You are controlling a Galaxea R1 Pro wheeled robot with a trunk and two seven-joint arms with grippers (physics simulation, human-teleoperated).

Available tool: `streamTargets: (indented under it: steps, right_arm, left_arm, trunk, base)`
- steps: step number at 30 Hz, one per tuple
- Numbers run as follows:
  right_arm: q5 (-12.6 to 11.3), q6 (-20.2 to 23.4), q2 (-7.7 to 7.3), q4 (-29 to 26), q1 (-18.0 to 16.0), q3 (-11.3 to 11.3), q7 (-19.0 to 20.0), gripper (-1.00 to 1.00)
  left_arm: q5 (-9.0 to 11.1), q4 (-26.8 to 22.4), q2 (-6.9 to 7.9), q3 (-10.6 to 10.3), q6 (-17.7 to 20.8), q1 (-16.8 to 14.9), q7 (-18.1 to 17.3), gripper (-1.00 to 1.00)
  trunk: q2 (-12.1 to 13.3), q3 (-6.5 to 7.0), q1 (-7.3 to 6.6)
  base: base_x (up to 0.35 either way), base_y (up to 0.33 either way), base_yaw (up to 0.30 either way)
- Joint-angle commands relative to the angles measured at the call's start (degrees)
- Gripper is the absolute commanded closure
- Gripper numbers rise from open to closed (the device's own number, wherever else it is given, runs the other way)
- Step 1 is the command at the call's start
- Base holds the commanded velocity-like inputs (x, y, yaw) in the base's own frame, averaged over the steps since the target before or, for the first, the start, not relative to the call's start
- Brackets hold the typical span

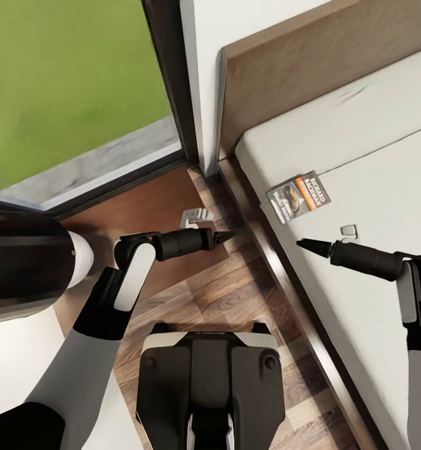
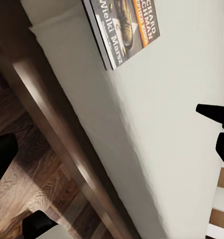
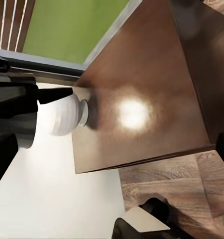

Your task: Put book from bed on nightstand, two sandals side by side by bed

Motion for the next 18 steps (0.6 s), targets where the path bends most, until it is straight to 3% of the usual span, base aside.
streamTargets:
  steps: [1, 10, 18]
  right_arm:
    - [-0.1, 0.3, -0.03, 0.0, 0.0, 0.2, 0.0, -1.0]
    - [0.6, -1.5, -0.04, 0.4, 0.0, 0.6, -0.6, -1.0]
    - [0.6, -2.1, -0.02, 0.5, 0.0, 0.5, -0.6, -1.0]
  left_arm:
    - [-0.3, 0.1, -0.03, 0.1, 0.2, 0.0, -0.4, -1.0]
    - [-0.3, 0.5, -0.03, 0.1, 0.1, 0.9, -0.5, -1.0]
    - [-0.3, 0.5, -0.16, 0.0, -2.6, 1.3, -0.5, -1.0]
  trunk:
    - [-0.1, 0.04, 0.04]
    - [-0.1, 0.88, 0.04]
    - [-3.3, 0.09, 1.8]
  base:
    - [0.0, 0.0, 0.0]
    - [0.0, 0.0, 0.0]
    - [0.0, 0.0, 0.0]
